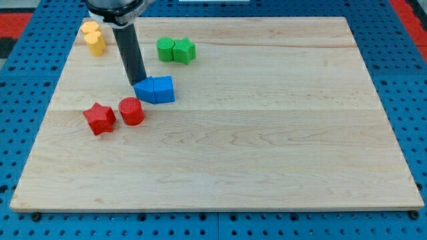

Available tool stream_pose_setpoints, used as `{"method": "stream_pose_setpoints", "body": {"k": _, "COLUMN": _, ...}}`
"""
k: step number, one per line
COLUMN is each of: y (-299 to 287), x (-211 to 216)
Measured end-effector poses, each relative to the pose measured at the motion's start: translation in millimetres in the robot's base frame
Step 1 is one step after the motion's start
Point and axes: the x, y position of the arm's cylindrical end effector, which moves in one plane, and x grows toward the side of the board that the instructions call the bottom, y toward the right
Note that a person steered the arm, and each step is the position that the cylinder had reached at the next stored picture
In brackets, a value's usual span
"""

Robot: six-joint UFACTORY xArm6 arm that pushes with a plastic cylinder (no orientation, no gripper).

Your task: Place the red circle right to the red star

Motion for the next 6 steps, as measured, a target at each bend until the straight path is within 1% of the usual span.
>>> {"method": "stream_pose_setpoints", "body": {"k": 1, "y": -30, "x": 40}}
{"method": "stream_pose_setpoints", "body": {"k": 2, "y": -29, "x": 82}}
{"method": "stream_pose_setpoints", "body": {"k": 3, "y": -37, "x": 89}}
{"method": "stream_pose_setpoints", "body": {"k": 4, "y": -46, "x": 77}}
{"method": "stream_pose_setpoints", "body": {"k": 5, "y": -49, "x": 51}}
{"method": "stream_pose_setpoints", "body": {"k": 6, "y": -31, "x": 28}}
